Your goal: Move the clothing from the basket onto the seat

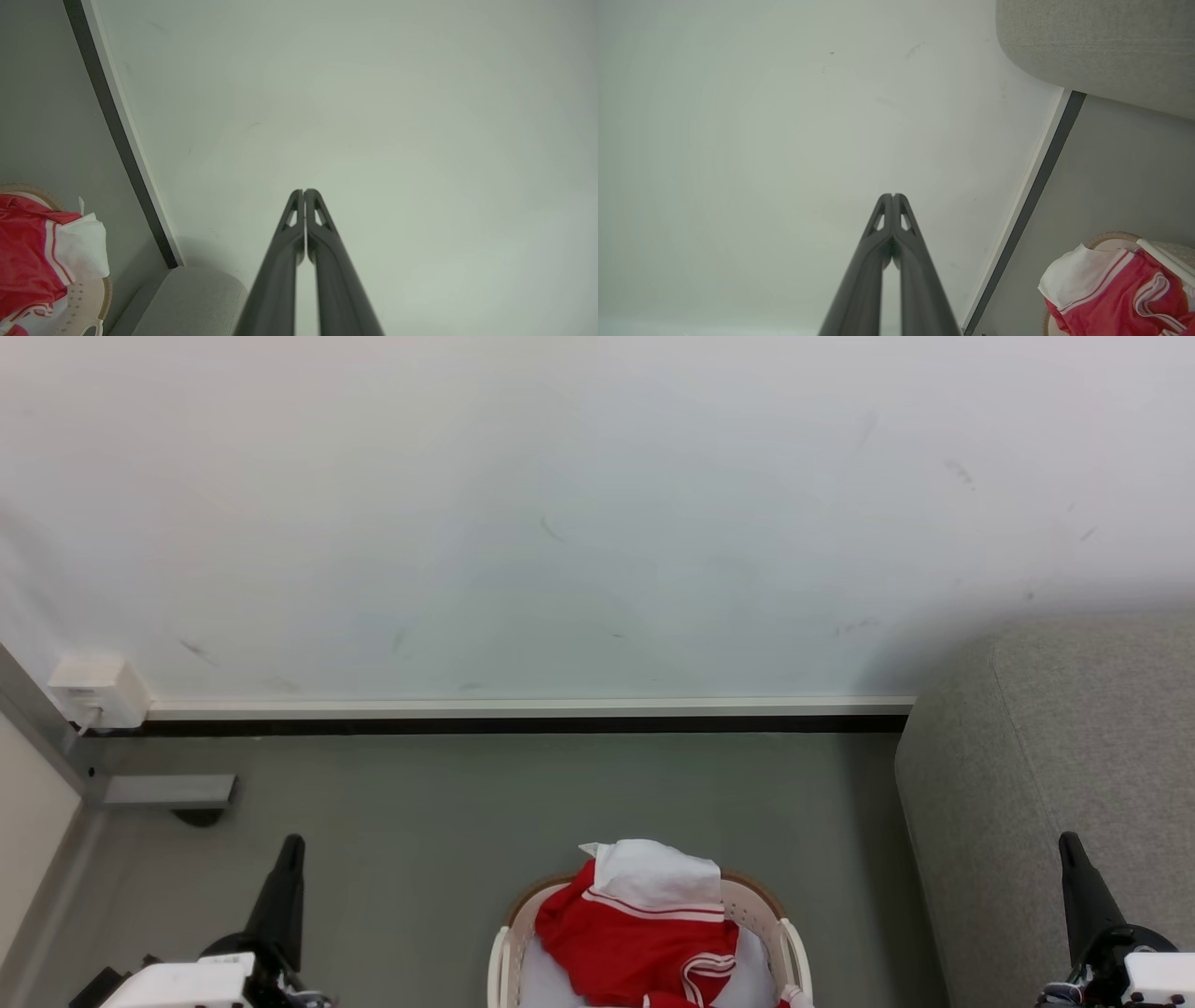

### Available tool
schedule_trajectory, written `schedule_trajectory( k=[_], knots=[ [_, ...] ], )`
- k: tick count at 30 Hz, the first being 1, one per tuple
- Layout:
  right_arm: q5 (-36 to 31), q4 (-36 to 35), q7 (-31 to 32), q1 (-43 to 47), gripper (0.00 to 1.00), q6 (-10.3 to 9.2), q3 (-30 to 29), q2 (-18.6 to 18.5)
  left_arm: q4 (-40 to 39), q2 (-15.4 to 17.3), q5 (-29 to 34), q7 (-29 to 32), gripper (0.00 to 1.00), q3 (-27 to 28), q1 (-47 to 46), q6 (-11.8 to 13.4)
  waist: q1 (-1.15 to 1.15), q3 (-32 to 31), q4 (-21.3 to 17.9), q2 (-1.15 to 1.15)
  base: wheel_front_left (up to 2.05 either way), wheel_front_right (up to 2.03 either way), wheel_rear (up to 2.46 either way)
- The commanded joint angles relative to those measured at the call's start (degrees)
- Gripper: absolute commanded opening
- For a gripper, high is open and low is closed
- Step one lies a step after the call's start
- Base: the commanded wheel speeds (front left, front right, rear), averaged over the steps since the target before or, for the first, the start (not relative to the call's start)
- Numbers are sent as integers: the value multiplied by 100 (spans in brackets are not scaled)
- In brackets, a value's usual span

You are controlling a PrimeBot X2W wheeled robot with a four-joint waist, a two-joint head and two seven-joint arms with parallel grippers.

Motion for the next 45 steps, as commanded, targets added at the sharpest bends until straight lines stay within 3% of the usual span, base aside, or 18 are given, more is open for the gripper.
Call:
schedule_trajectory(
  k=[1,32,33,45],
  knots=[
    [3,-28,11,-76,0,-14,-21,-40,-16,42,-67,18,0,4,-44,-29,0,0,0,0,0,0,0],
    [3,-28,11,-76,0,-14,-21,-40,-16,42,-67,18,0,4,-44,-30,0,0,0,0,0,0,0],
    [0,15,-1,8,100,0,2,4,15,-4,1,-4,100,0,6,3,0,0,0,0,0,0,0],
    [-294,59,-301,108,100,-1,220,32,117,-25,195,-302,100,-157,114,15,0,1,1,0,0,0,0]
  ],
)
